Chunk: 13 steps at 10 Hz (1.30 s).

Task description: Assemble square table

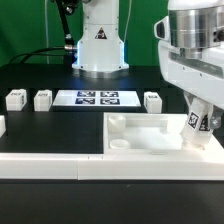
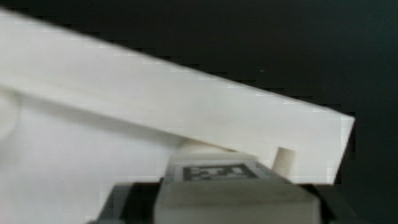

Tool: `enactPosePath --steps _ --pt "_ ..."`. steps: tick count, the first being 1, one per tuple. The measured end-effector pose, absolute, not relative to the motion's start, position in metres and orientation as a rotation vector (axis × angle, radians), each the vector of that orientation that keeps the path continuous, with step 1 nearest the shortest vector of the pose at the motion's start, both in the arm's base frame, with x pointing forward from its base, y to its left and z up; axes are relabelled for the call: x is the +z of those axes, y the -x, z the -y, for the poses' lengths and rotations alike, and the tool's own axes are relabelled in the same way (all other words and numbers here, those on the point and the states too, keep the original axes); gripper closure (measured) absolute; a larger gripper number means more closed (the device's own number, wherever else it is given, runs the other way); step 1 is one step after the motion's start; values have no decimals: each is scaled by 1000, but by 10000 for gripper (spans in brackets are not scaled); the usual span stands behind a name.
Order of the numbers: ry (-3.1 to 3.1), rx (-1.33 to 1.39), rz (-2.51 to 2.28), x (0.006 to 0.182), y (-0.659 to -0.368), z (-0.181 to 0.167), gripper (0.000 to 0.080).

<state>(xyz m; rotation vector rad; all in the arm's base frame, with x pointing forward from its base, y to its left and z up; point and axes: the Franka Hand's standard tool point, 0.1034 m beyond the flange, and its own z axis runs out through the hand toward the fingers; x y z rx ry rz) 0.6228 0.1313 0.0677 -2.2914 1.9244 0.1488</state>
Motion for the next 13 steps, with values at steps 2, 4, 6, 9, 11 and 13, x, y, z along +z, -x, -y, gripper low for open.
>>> enactPosePath --steps 2,4,6,9,11,13 --pt "2080 153 -2070 68 -629 -128 505" --pt "2082 155 -2070 67 -628 -130 505" --pt "2427 87 -1671 68 -629 -129 265" --pt "2700 16 -1221 70 -630 -128 157" --pt "2822 -12 -943 70 -631 -124 152" --pt "3001 -98 -409 77 -642 -109 150"
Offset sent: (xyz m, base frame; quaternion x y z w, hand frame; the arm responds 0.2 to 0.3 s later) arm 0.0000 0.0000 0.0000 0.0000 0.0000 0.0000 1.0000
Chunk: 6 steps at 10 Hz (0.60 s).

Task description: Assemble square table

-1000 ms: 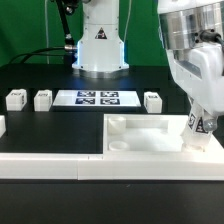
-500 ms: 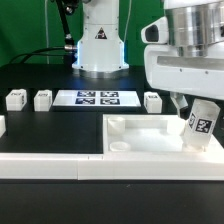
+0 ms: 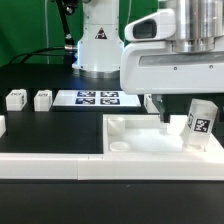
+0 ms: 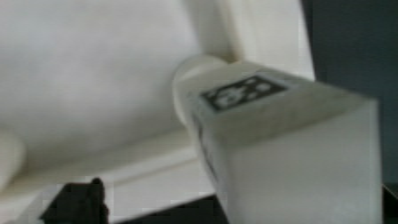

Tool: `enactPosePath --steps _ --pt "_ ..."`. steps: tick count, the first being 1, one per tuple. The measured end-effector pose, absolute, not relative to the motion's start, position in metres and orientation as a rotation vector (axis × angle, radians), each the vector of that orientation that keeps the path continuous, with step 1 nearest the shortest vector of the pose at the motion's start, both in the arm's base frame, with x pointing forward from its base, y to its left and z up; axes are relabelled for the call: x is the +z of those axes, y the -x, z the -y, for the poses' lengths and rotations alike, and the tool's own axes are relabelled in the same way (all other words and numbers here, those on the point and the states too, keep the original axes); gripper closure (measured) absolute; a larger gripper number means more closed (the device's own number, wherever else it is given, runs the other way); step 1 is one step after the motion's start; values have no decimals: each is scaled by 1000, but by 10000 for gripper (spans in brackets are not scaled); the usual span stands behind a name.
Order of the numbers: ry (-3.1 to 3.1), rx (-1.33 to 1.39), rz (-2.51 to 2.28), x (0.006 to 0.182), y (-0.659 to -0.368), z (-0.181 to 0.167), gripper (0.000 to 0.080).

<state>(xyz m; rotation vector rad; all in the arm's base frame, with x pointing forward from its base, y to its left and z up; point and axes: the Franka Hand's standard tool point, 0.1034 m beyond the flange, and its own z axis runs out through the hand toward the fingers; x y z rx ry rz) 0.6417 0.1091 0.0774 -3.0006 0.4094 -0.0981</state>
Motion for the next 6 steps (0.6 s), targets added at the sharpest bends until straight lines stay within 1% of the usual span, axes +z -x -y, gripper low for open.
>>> enactPosePath --steps 1,2,3,4,5,6 --pt "2998 -93 -430 76 -641 -110 150" --pt "2990 -90 -468 76 -641 -110 179" --pt "2973 -85 -552 76 -640 -111 179" --pt "2952 -78 -630 76 -640 -112 361" --pt "2921 -70 -742 76 -640 -113 361" --pt "2900 -64 -816 76 -640 -113 543"
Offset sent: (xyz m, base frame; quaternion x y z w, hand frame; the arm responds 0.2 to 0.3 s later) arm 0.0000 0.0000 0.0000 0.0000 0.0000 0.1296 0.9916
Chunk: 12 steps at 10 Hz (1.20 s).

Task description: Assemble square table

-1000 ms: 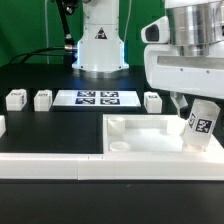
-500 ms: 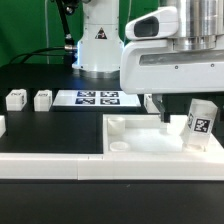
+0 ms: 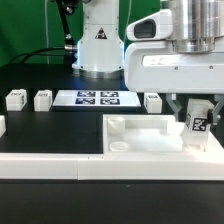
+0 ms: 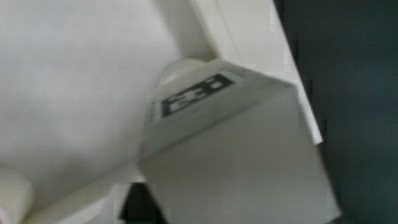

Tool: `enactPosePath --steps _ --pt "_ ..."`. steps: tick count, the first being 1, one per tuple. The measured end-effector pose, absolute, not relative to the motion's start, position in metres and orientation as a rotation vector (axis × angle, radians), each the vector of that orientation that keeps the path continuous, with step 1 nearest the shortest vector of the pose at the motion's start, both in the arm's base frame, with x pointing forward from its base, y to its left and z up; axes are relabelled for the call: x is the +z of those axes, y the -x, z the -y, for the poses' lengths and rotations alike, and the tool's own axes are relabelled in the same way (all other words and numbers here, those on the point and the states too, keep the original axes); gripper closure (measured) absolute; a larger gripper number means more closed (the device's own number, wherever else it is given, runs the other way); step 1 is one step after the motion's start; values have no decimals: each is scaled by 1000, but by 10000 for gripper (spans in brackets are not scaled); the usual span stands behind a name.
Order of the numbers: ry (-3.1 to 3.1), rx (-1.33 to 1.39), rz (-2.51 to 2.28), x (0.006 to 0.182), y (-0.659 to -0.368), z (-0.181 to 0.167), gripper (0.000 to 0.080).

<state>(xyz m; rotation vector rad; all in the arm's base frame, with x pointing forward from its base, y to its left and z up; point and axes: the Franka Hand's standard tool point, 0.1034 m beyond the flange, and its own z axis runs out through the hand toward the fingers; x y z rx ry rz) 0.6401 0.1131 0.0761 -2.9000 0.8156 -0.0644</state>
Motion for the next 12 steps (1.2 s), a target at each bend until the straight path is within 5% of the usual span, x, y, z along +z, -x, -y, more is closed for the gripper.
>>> enactPosePath --steps 2,4,8,9,11,12 --pt "2843 -51 -972 76 -640 -113 774" --pt "2737 -48 -1186 75 -641 -116 791" --pt "2904 -15 -787 83 -643 -118 797" --pt "2995 -39 -498 91 -647 -124 716" --pt "3069 -89 -85 97 -643 -142 395" --pt "3072 -87 -43 96 -643 -139 395"
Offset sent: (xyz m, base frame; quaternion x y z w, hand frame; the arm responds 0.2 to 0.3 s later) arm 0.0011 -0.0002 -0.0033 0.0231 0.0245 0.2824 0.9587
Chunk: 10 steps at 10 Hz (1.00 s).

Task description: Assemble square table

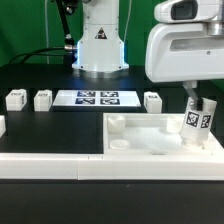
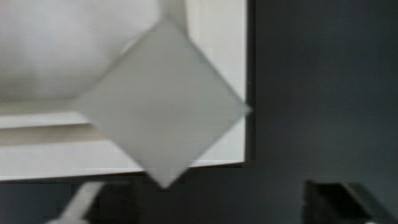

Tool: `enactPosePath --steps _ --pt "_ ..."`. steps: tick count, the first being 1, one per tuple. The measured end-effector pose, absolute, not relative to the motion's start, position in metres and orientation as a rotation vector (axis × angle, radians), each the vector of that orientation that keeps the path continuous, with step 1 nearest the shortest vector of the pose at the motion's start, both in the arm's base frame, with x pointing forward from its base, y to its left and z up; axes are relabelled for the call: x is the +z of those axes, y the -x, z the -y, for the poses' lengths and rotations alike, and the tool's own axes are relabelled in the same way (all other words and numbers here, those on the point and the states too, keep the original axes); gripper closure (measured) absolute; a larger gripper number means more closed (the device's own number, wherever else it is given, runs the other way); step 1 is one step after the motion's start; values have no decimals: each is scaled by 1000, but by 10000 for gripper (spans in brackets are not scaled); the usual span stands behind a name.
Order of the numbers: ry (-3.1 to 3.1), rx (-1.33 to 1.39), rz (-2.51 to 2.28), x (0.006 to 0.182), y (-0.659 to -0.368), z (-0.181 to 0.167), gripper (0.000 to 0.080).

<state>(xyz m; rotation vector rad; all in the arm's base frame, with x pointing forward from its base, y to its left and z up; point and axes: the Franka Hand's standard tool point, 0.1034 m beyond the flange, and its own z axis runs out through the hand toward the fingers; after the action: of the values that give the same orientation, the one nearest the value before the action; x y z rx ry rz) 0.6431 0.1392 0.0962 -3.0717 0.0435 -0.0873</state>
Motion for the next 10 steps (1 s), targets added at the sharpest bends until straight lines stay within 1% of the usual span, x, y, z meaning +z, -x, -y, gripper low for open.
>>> enactPosePath --steps 1,2,3,5,7,8,9,10 --pt "3072 -86 -30 96 -643 -140 219" --pt "3072 -85 -31 95 -643 -140 171" --pt "3073 -83 -29 95 -642 -140 171" --pt "3084 -26 -20 84 -621 -138 151" --pt "3093 -18 -29 78 -616 -127 150" --pt "3093 -14 -29 77 -615 -127 150" --pt "3092 -14 -30 76 -615 -127 238" --pt "3094 -13 -31 76 -615 -126 372"
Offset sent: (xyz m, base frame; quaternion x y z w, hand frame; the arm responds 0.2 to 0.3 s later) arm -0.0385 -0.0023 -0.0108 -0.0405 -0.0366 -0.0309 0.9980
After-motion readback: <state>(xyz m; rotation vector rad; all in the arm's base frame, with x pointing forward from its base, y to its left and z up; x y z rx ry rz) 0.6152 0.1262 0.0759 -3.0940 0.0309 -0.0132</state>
